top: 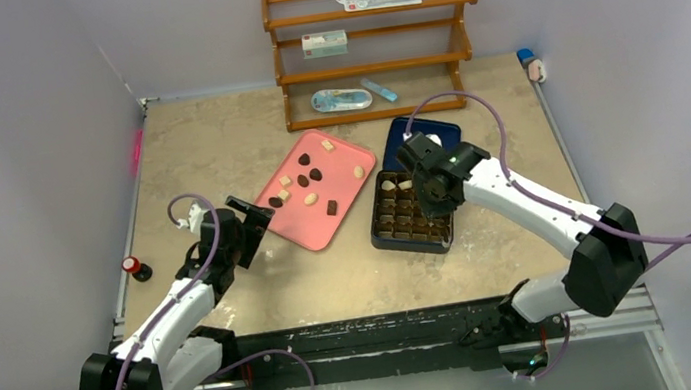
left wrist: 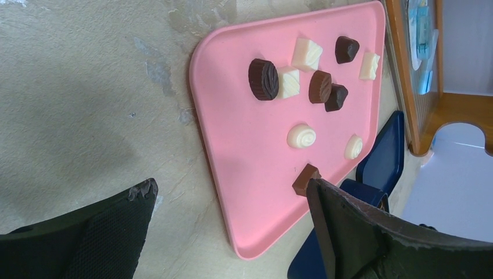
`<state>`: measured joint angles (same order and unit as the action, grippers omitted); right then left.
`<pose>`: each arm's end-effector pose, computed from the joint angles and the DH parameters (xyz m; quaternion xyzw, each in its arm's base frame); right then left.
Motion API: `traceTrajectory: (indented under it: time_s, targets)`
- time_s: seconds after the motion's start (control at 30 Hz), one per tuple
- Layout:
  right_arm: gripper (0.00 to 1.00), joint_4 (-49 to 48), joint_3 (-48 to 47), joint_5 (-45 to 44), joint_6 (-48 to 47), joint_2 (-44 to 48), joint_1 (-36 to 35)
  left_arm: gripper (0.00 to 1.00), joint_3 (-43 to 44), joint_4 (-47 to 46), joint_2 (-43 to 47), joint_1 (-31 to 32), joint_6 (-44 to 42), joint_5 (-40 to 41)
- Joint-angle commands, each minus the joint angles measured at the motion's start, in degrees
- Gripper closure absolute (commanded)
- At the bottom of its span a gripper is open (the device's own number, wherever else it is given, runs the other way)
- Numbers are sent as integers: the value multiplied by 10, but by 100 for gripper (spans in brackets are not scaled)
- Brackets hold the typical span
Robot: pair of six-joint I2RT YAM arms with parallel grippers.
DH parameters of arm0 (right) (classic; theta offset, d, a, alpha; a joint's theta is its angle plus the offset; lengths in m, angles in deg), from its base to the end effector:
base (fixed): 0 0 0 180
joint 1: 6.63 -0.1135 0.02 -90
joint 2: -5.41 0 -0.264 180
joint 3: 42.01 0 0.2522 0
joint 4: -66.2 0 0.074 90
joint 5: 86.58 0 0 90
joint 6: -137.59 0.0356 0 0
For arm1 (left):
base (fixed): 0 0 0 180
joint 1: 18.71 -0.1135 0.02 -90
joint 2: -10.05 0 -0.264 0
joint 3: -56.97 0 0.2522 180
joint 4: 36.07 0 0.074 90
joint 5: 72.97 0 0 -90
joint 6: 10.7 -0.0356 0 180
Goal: Pack the chocolate
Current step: Place the fake chocolate in the packing box.
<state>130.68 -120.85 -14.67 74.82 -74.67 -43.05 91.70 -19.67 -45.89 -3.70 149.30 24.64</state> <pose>0.2246 0.1520 0.2698 -0.0444 0.9650 -0.0211 0.2575 0.1884 -0.0456 0.1743 -0.4393 0.7807 -0.2537 0.3649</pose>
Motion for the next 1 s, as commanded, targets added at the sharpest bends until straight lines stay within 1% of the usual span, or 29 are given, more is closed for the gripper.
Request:
traceTrajectory:
  time_s: [0.0,0.2,0.37,0.67,0.77,0.97]
  targets:
    - [88,0,-48,24,-31,14,-11,0,1,-18,-4,-4,14,-7]
    - [88,-11,-102,49,-54,-38,-43,0,1,-18,-9,-4,15,-7]
    - [88,-17,-167,52,-67,-108,-64,0,4,-18,-9,-4,15,-4]
    - [85,-24,-280,73,-71,-226,-65,0,10,-18,-4,-4,12,2]
    - [81,-19,-317,92,-76,-264,-65,0,12,-18,-9,-4,12,1]
    - [77,-7,-407,86,-98,-352,-57,0,14,-18,-16,-4,12,0]
